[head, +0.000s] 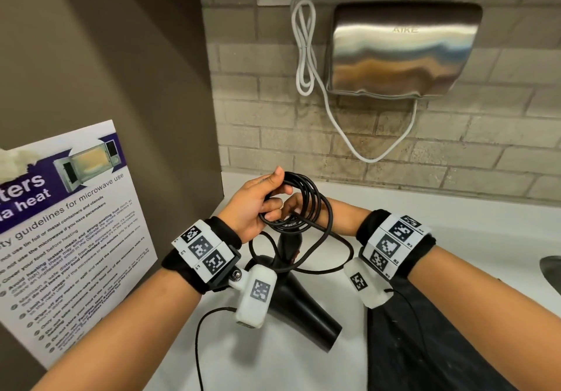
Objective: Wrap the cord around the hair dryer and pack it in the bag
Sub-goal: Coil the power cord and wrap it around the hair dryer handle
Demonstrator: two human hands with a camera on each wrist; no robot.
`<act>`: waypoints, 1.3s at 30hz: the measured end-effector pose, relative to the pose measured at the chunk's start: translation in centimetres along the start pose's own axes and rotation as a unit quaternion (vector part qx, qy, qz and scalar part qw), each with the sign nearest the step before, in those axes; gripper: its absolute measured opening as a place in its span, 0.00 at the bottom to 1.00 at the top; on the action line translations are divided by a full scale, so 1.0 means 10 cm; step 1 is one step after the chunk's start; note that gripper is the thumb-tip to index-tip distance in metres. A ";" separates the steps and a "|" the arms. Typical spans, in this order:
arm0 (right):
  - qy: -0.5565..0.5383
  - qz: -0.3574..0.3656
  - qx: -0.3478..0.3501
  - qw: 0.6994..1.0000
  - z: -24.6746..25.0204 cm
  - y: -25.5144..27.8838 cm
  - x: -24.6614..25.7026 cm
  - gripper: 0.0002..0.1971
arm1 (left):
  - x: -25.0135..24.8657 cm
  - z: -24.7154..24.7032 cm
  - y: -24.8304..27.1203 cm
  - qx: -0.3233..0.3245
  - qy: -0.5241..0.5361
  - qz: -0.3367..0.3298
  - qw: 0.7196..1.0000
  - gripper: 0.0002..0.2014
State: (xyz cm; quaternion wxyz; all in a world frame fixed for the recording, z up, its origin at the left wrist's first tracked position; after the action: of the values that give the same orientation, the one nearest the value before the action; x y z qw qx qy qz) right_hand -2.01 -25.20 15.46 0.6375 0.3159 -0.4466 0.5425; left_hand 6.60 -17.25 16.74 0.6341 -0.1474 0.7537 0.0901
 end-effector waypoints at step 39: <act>0.124 -0.019 -0.246 0.961 0.46 0.00 -0.40 0.20 | 0.09 0.30 -0.02 -0.032 0.021 0.041 0.998 0.14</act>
State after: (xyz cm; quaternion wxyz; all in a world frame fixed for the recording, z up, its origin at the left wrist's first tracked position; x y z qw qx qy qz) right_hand -3.13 -30.89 13.61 0.7559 0.0877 -0.4782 0.4386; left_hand 9.35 -16.54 15.29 0.6092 -0.1380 0.7688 0.1371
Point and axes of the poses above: each hand's wrist, its own y-axis away from the middle knuckle, its own z-axis out of the back of the hand, x = y × z, the point moved 5 cm from there along -y, towards the middle knuckle, and after that the axes turned 13 degrees about -y, right-handed, at the moved point
